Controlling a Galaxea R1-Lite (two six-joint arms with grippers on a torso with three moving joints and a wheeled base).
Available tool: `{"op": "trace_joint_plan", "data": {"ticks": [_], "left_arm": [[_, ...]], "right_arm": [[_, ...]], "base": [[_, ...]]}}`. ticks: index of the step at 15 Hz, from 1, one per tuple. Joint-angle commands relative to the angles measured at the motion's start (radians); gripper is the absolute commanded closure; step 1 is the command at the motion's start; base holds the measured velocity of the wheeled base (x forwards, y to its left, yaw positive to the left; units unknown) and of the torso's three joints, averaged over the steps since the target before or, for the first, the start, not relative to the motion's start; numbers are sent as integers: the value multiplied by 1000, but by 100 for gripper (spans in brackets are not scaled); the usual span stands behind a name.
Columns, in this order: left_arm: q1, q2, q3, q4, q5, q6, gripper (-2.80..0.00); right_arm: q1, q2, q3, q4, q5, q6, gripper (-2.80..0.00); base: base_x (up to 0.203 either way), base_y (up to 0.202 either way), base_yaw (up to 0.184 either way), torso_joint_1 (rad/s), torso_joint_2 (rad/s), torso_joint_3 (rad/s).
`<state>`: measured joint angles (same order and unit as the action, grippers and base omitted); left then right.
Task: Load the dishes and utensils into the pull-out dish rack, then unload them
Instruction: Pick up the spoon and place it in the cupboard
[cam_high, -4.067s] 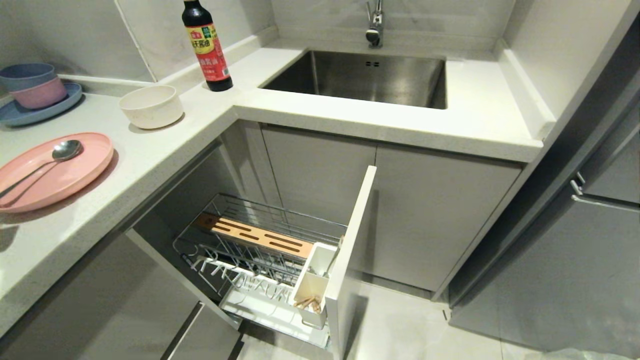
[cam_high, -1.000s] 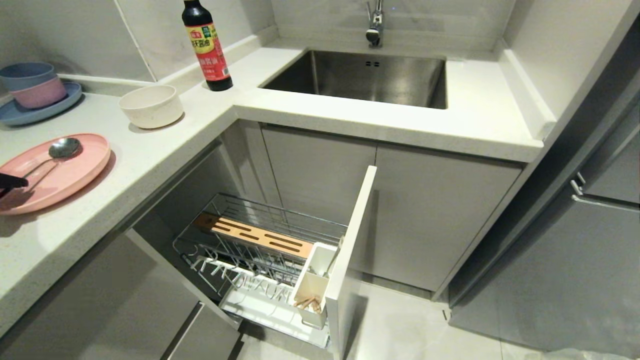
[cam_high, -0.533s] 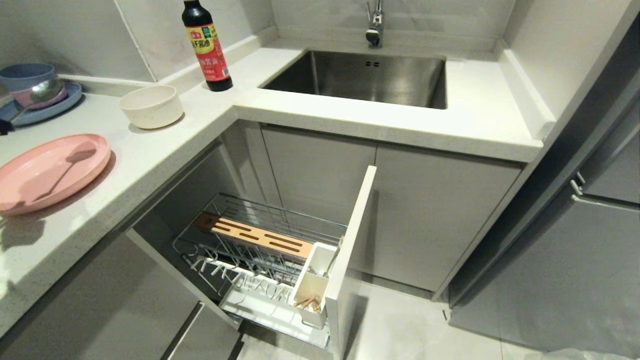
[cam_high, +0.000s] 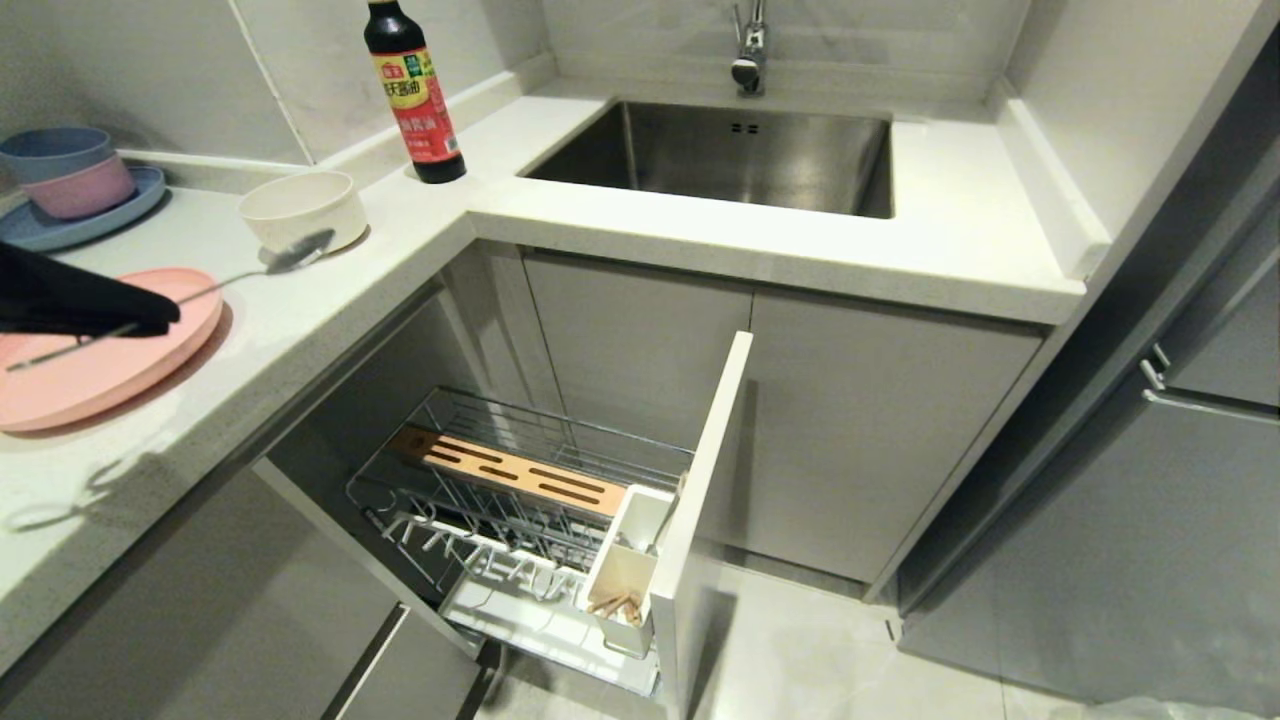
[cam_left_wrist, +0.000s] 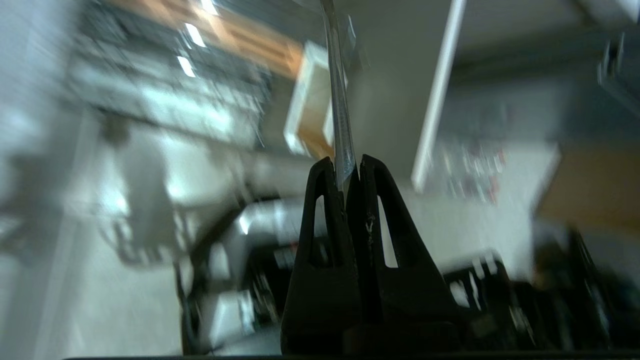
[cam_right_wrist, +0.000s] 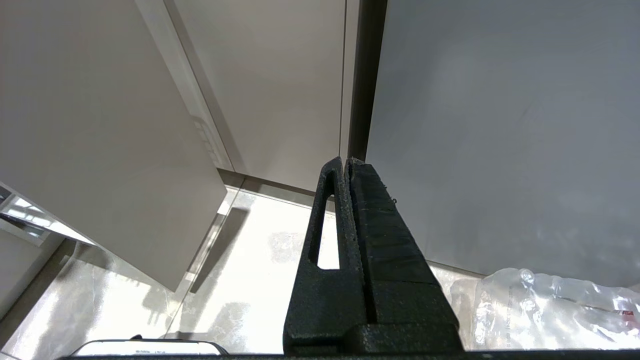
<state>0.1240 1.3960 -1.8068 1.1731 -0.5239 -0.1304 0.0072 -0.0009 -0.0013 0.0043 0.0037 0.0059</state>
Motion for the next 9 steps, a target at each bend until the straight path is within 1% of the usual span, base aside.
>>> {"op": "trace_joint_plan", "data": {"ticks": [1, 3, 5, 6, 9], "left_arm": [[-109, 12, 63, 36, 7, -6, 0], [-222, 74, 150, 43, 34, -8, 0], [-313, 137, 176, 46, 58, -8, 0], [-350, 172, 178, 44, 82, -9, 0], [-424, 278, 172, 18, 154, -16, 0]], "right_arm": [[0, 0, 0, 0, 0, 0, 0], [0, -1, 0, 0, 1, 0, 0], [0, 0, 0, 0, 0, 0, 0], [0, -1, 0, 0, -1, 0, 0], [-1, 1, 0, 0, 1, 0, 0]], "base": [[0, 0, 0, 0, 0, 0], [0, 0, 0, 0, 0, 0], [0, 0, 0, 0, 0, 0], [0, 0, 0, 0, 0, 0], [0, 0, 0, 0, 0, 0]]}}
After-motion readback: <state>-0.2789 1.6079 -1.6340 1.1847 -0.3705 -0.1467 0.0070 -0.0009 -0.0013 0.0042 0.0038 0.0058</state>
